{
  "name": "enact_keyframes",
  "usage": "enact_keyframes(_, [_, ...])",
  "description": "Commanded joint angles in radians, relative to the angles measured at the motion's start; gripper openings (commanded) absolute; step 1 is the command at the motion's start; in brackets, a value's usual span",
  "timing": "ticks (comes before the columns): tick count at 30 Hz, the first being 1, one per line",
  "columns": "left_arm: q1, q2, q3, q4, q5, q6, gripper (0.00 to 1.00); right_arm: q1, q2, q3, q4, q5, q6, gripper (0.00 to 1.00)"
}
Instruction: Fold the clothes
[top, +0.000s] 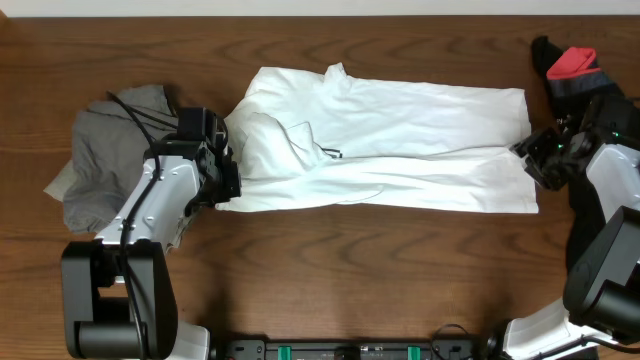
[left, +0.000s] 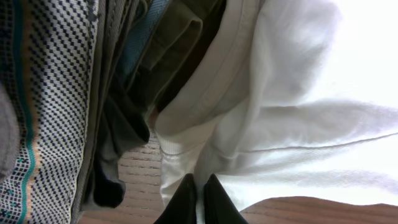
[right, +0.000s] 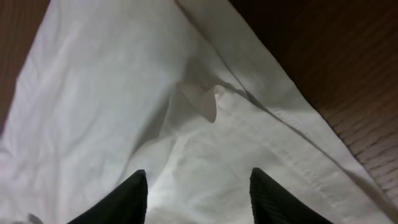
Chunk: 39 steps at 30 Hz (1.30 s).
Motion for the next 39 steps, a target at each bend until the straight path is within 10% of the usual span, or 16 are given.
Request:
enact_keyframes(1, [0.005,-0.011,0.017,-0.004,-0.001,0.014,0.06,0.018,0.007,-0.007,0.008,0.024,0.095,0.50])
enact_keyframes(6, [0.005,-0.011,0.017,-0.009,-0.001,0.014,0.06,0.019,0.011,-0.007,0.025,0.006,0.101,0.51])
enact_keyframes(14, [0.005,-0.011,0.017,-0.016,-0.001,0.026,0.06,-0.015,0.011,-0.007,-0.086,0.109,-0.284,0.51])
enact_keyframes(29, [0.005,-0.011,0.017,-0.018,-0.001,0.029,0.06,-0.021,0.014,-0.157,-0.060,0.241,-0.270,0.49])
enact_keyframes(39, [0.005,-0.011,0.017,-0.025,-0.001,0.029,0.06,-0.039,0.010,-0.170,-0.067,0.208,-0.270,0.05])
